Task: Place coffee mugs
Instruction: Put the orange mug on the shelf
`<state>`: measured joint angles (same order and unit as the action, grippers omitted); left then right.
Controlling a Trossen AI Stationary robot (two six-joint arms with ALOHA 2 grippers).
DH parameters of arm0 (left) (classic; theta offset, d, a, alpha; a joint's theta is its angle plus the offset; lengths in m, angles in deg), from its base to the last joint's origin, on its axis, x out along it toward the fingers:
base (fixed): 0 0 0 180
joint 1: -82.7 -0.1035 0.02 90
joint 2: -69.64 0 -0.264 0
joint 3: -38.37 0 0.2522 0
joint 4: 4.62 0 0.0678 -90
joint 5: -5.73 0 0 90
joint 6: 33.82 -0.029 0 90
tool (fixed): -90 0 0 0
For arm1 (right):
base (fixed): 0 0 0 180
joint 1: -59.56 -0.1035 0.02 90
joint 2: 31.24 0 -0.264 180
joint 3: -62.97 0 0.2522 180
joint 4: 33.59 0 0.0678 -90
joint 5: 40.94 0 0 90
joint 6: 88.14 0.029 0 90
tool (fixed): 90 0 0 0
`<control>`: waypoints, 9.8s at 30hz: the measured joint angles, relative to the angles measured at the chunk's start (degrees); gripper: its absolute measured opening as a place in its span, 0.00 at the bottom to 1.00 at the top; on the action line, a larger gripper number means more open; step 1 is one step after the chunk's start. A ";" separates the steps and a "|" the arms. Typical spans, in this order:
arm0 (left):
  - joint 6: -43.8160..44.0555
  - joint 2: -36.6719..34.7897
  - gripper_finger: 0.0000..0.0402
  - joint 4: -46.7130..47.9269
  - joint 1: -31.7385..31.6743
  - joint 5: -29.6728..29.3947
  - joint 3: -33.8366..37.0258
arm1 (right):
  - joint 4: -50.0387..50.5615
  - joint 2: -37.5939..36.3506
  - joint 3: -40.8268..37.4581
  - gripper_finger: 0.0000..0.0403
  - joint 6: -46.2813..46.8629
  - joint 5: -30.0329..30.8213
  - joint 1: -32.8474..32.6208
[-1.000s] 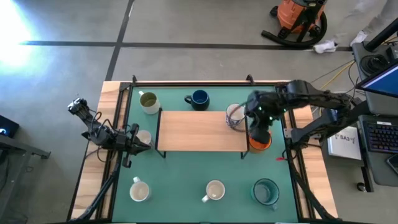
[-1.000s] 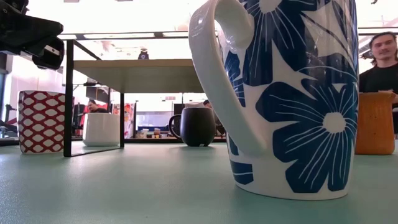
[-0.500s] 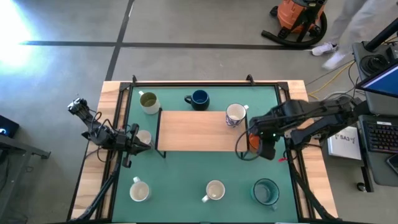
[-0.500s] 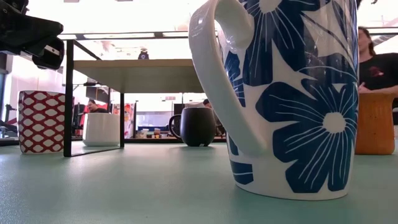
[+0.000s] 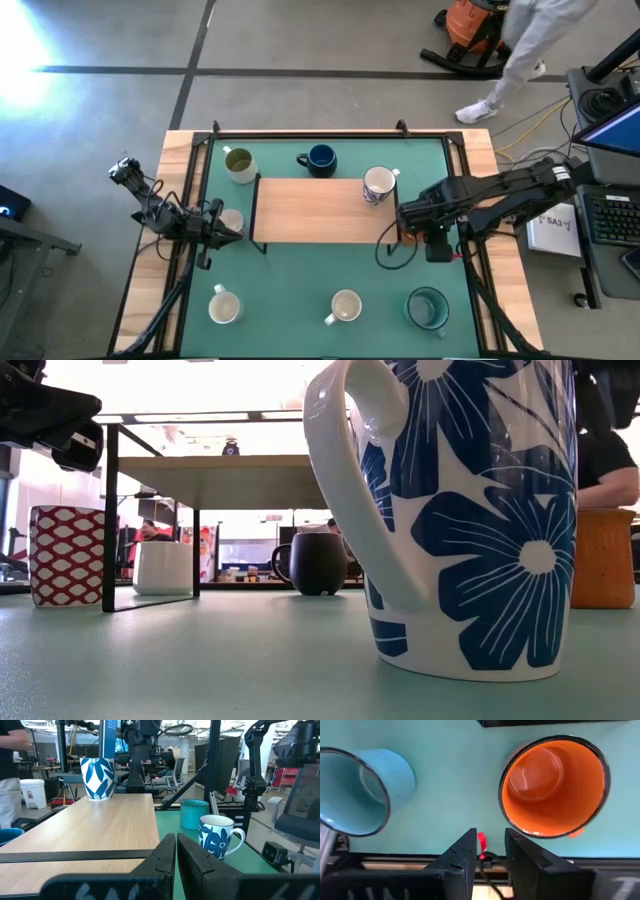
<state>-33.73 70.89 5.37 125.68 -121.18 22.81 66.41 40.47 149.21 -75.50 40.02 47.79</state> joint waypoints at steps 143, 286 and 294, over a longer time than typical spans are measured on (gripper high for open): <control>0.01 0.00 0.00 0.13 -0.01 0.00 0.00 | -26.06 10.59 -4.88 0.04 32.61 -4.51 -25.32; 0.01 -0.02 0.00 0.13 -0.02 -0.02 0.00 | -1.01 11.25 20.51 0.13 -51.70 16.68 -7.50; 0.02 -0.02 0.00 0.13 -0.02 0.00 0.00 | -1.97 11.29 23.73 0.13 -39.44 14.23 -7.50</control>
<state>-33.70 70.87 5.50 125.66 -121.18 22.81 64.44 51.76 172.94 -114.94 54.25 40.29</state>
